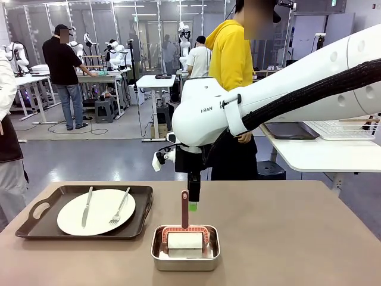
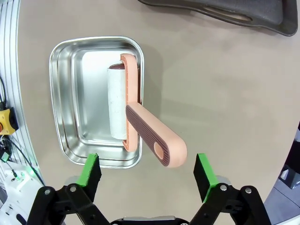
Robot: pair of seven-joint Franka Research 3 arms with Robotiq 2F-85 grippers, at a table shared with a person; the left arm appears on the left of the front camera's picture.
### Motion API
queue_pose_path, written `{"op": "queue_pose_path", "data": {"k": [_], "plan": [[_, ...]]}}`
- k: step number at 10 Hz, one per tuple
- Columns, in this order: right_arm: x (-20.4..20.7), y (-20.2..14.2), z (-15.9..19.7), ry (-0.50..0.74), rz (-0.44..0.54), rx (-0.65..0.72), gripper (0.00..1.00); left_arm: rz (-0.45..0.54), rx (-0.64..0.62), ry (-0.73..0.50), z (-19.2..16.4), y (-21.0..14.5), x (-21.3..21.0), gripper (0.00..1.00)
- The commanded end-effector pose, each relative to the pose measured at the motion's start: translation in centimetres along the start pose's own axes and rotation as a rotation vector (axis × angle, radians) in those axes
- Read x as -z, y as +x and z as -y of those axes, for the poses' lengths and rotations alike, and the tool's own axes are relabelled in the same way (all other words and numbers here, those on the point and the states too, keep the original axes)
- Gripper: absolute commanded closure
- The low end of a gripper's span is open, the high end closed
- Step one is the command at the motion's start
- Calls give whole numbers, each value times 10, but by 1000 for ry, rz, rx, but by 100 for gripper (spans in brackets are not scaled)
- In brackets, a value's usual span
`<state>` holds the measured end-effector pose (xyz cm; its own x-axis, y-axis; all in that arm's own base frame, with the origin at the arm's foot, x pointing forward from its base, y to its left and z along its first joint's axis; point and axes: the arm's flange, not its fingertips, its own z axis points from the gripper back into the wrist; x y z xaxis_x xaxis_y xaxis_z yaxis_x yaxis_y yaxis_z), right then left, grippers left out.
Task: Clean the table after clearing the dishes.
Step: Place the Lint Roller back on top of the Airtight Container, then when the right (or left) Handle tray is removed, use the right hand (or left hand) to clean the right (or left) side of the table with the Lint Roller.
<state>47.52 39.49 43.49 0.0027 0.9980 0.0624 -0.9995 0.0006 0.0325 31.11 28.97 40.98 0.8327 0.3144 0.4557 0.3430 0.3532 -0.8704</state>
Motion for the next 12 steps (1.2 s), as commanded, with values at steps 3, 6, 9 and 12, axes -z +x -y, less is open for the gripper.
{"op": "queue_pose_path", "data": {"k": [3,6,9,12], "plan": [[0,1,-2,2,1,-2,0,4,6,2,1,-1,-2,0],[0,1,-2,2,1,-2,0,4,6,2,1,-1,-2,0],[0,1,-2,2,1,-2,0,4,6,2,1,-1,-2,0],[0,1,-2,2,1,-2,0,4,6,2,1,-1,-2,0]]}}
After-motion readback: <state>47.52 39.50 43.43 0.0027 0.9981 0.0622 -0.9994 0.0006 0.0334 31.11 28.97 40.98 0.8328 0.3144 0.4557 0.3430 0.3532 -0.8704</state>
